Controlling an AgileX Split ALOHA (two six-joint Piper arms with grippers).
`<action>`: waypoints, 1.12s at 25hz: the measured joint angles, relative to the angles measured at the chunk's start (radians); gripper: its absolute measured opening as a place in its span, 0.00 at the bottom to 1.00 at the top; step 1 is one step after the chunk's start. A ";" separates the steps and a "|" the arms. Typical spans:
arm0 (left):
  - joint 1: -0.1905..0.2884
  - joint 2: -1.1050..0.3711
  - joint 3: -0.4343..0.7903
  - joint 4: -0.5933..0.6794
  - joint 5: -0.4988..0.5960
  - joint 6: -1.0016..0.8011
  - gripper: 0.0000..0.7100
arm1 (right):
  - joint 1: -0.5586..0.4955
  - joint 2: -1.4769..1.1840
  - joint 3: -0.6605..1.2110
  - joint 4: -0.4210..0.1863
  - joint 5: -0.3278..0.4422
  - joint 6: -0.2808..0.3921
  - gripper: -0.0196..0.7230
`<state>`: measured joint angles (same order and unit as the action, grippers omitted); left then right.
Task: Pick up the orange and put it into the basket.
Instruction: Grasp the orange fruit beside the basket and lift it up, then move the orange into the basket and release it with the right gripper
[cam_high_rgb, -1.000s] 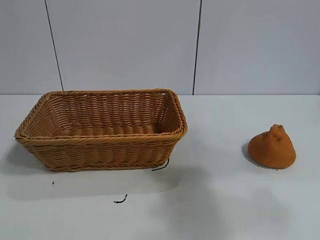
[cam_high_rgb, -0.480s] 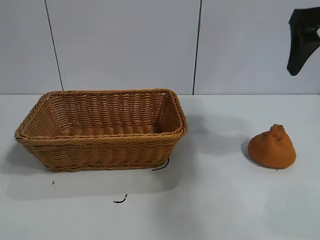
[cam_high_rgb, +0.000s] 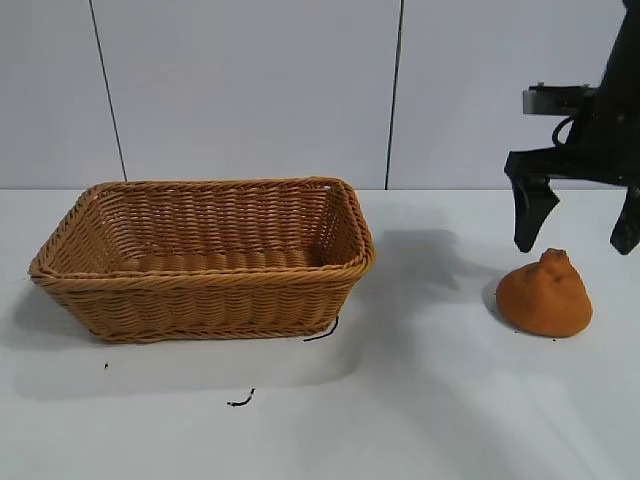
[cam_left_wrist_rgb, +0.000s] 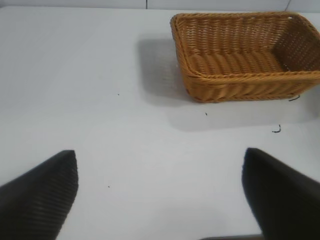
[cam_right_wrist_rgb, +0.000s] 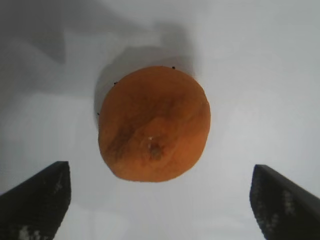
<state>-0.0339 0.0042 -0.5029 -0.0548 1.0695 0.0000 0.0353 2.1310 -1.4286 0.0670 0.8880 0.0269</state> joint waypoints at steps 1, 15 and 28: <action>0.000 0.000 0.000 0.000 0.000 0.000 0.90 | 0.000 0.007 0.000 0.001 0.000 0.000 0.96; 0.000 0.000 0.000 0.000 0.000 0.000 0.90 | 0.000 -0.018 -0.013 0.008 0.009 -0.002 0.14; 0.000 0.000 0.000 0.000 -0.001 0.000 0.90 | 0.001 -0.128 -0.412 0.006 0.240 -0.003 0.14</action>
<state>-0.0339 0.0042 -0.5029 -0.0548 1.0685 0.0000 0.0365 2.0026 -1.8406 0.0728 1.1279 0.0237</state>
